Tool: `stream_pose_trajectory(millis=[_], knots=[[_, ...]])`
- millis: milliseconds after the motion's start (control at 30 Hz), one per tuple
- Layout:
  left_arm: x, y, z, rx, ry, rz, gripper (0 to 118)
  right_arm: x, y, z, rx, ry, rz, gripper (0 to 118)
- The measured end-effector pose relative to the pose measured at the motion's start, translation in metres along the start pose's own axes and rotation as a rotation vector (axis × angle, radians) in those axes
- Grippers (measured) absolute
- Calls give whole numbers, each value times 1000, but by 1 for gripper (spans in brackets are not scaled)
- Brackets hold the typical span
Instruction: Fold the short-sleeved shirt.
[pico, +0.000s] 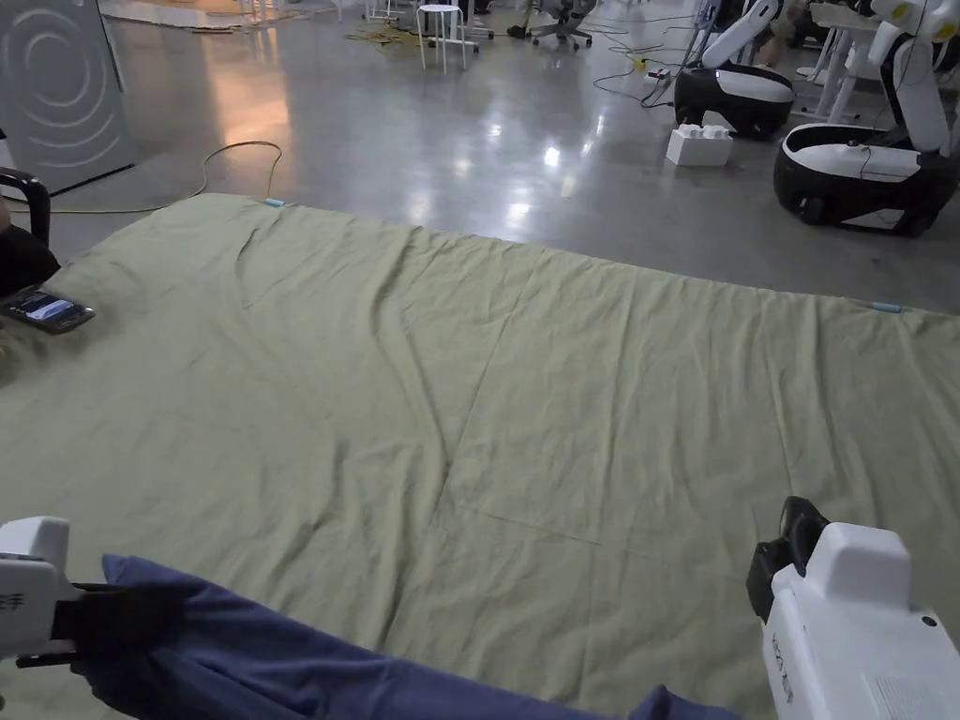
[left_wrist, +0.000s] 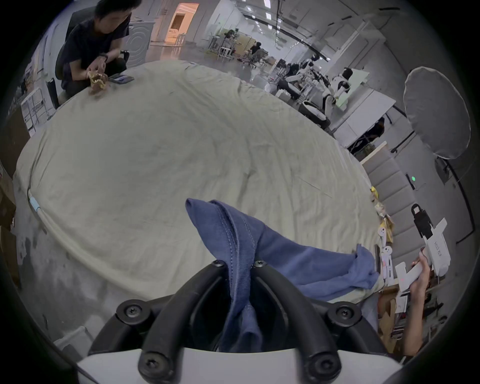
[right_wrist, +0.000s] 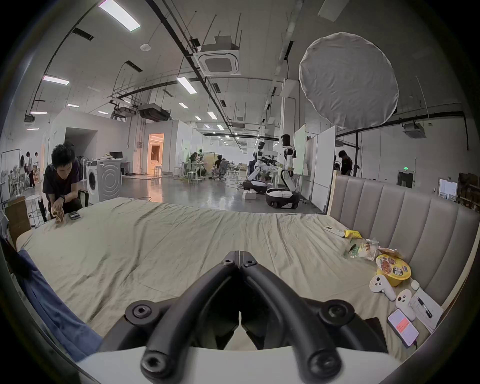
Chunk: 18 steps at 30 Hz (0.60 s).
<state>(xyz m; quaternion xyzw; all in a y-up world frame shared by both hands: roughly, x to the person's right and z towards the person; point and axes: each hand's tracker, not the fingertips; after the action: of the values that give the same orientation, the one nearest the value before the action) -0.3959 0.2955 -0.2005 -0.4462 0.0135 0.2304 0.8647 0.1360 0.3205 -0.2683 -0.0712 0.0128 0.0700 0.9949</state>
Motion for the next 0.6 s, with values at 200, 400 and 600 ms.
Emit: stream_pose_trajectory(millis=[200, 400, 600], knots=[[65, -21, 1, -10, -200, 34, 11, 1, -4, 2, 0, 4, -16, 0], [134, -49, -50, -75, -211, -46, 11, 7, -8, 5, -9, 1, -38, 0], [174, -83, -136, -207, -73, -78, 11, 19, -14, 12, -14, -15, -44, 0]])
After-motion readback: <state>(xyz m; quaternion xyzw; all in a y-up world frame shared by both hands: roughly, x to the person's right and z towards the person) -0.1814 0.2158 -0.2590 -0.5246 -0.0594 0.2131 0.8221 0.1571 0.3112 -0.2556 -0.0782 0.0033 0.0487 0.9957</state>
